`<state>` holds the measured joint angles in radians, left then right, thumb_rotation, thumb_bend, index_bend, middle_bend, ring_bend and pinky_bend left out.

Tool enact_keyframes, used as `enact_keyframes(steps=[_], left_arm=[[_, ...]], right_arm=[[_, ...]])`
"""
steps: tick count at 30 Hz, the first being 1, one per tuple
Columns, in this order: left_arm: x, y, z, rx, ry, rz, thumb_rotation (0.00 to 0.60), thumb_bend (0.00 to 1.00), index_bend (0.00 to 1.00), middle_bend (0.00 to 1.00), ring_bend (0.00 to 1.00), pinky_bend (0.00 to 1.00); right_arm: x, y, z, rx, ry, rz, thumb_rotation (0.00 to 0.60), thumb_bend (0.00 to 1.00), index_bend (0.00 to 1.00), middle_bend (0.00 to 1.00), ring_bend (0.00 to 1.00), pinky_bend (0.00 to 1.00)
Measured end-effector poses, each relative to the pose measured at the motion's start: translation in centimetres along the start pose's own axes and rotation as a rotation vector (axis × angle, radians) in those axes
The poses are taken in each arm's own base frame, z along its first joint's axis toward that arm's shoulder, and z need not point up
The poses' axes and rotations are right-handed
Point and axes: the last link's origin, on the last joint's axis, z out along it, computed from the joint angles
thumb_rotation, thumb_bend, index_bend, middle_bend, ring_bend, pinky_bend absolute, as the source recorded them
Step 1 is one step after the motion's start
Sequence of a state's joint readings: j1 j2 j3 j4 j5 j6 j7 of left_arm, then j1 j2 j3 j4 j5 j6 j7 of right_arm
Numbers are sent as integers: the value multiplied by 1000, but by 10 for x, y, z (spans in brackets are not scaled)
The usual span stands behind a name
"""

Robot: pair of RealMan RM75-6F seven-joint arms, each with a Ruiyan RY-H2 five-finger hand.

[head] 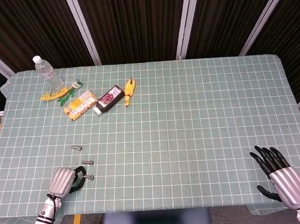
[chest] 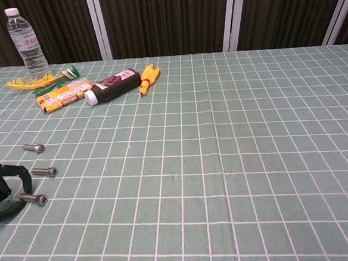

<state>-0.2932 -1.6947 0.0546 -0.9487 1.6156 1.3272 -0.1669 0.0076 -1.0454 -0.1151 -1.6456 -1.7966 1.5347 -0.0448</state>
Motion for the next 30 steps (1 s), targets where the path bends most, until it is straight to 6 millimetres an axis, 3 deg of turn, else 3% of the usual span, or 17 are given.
enact_keyframes(steps=[14, 30], left_arm=[[14, 0, -1, -6, 40, 17, 600, 411, 553, 1000, 1000, 1000], [25, 22, -4, -66, 47, 76, 600, 412, 552, 1000, 1000, 1000]], right_arm=[[0, 0, 0, 2, -2, 0, 600, 309, 0, 0, 0, 0], [2, 1, -2, 6, -1, 9, 600, 309, 0, 0, 0, 0]])
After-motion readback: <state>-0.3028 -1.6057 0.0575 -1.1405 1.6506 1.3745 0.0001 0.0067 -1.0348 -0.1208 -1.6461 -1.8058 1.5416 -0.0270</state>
